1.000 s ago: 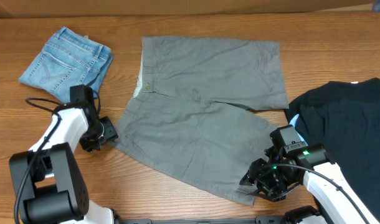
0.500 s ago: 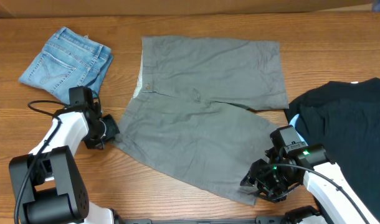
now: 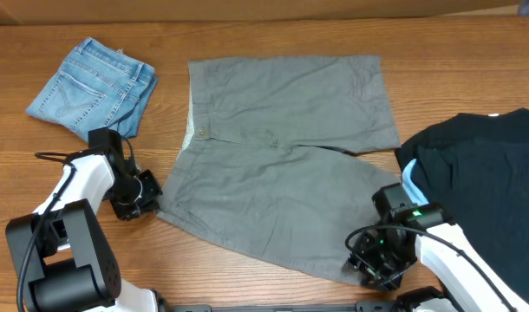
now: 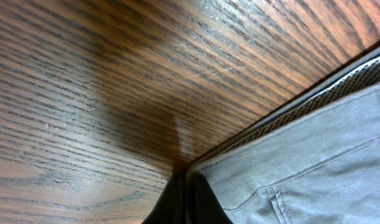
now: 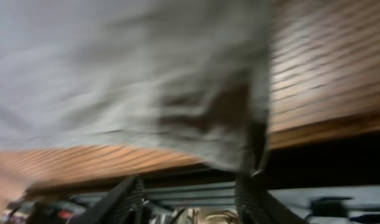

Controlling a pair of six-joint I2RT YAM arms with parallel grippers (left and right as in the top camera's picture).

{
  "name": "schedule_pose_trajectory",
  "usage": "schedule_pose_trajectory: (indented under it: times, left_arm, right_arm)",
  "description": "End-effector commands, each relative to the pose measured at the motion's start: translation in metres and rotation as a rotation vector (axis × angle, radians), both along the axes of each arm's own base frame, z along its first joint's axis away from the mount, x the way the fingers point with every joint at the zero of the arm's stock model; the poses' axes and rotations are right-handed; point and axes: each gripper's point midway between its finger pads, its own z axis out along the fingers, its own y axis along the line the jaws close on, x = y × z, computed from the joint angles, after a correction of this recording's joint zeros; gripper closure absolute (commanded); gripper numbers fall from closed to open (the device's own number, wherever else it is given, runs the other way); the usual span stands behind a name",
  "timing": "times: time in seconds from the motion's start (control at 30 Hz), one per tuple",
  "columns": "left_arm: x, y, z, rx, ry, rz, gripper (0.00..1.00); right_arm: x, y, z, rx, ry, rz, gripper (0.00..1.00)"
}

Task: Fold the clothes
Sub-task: 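Grasp the bottom hem of the shorts with both grippers, then lift the bottom hem and fold it upward toward the waistband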

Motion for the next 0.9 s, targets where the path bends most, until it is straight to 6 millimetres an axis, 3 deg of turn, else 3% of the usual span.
schedule_pose_trajectory:
  times: [0.0,0.13,0.23,0.37,0.57,0.67,0.87]
  left_arm:
    - [0.005,0.006,0.003,0.016,-0.012,-0.031,0.96]
    - [0.004,0.006,0.003,0.016,-0.010,-0.032,0.96]
    - [0.004,0.006,0.003,0.015,-0.009,-0.032,0.96]
    - [0.004,0.006,0.003,0.015,-0.010,-0.036,0.96]
    - [0.003,0.006,0.003,0.014,-0.010,-0.049,0.96]
    - [0.003,0.005,0.003,0.013,-0.008,-0.054,0.96]
    - [0.003,0.006,0.009,0.013,-0.009,-0.055,0.96]
  right_arm:
    - [-0.004,-0.011,-0.010,-0.083,0.031,-0.042,0.53]
    - [-0.004,-0.016,-0.013,-0.123,0.039,-0.050,0.52]
    - [-0.004,-0.018,-0.014,-0.139,0.044,-0.051,0.41]
    - [0.001,-0.017,-0.019,-0.140,0.039,-0.052,0.43]
    - [-0.002,-0.016,-0.024,-0.138,0.085,-0.049,0.67]
    - [-0.005,-0.010,-0.021,-0.097,0.095,-0.036,0.95]
    - [-0.007,-0.007,-0.007,-0.063,0.083,-0.006,0.96]
